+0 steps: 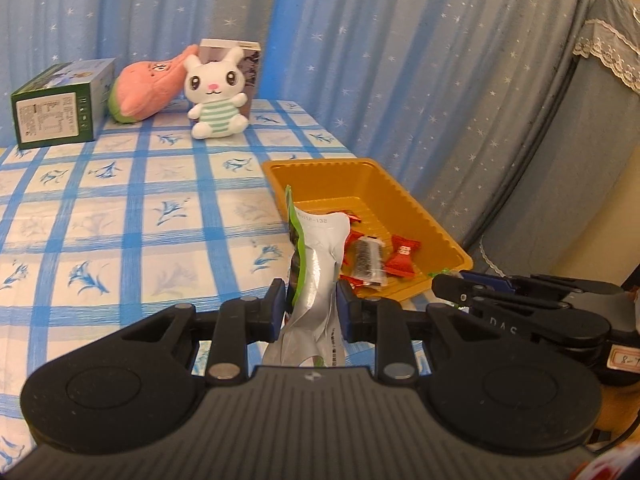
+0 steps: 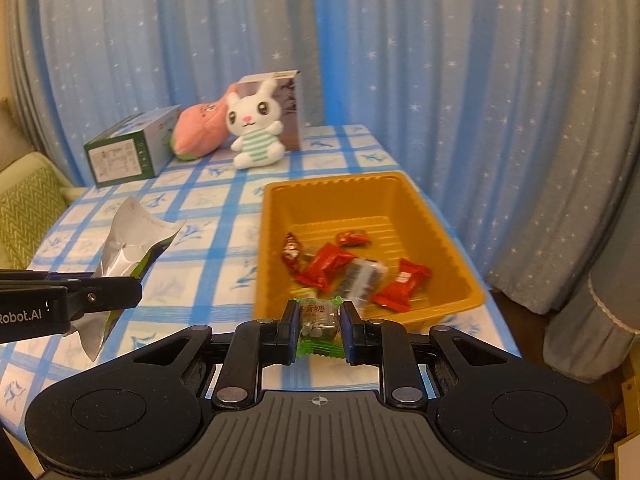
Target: Organize snacks
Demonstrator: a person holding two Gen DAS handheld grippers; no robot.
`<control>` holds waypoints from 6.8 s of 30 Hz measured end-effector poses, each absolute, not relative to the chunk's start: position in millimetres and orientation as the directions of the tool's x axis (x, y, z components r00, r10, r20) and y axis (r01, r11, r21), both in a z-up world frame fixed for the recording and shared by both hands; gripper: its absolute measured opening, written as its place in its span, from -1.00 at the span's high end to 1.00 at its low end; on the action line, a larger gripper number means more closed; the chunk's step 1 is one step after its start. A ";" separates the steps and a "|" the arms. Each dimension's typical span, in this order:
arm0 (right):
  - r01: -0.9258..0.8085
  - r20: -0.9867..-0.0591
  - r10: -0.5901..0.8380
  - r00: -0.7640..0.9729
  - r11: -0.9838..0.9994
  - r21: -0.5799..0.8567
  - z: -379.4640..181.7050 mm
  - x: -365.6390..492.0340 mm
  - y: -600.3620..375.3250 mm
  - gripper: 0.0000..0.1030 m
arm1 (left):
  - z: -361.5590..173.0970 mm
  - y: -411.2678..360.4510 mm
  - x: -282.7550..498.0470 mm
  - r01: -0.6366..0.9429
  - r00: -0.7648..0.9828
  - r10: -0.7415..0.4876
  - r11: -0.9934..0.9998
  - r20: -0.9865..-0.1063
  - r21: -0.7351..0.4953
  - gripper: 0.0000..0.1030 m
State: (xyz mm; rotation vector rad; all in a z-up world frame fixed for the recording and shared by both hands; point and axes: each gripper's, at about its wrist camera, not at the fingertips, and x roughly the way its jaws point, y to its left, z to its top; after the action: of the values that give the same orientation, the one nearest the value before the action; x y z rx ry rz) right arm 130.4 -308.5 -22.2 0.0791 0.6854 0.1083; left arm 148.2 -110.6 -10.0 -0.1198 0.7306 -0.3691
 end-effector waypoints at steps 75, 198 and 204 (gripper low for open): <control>-0.022 -0.630 0.164 0.759 0.974 0.227 -36.7 214.1 -388.8 0.58 | -55.8 -177.2 236.8 0.283 0.627 -0.346 0.936 -0.698 -0.210 0.22; -0.082 -0.662 0.191 0.725 0.978 0.193 31.2 57.9 -320.5 -0.42 | 19.7 -102.0 81.8 0.123 0.716 -0.142 0.989 -0.683 -0.076 -1.00; -0.082 -0.662 0.191 0.725 0.978 0.193 31.5 58.0 -320.4 -0.42 | 19.4 -102.4 82.0 0.125 0.716 -0.143 0.989 -0.683 -0.076 -1.00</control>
State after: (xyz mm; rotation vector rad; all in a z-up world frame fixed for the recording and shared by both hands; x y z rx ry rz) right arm 58.0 -320.4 31.5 0.1540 0.7453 0.1516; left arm 82.0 -102.4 19.4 -0.0249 0.7584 -0.1479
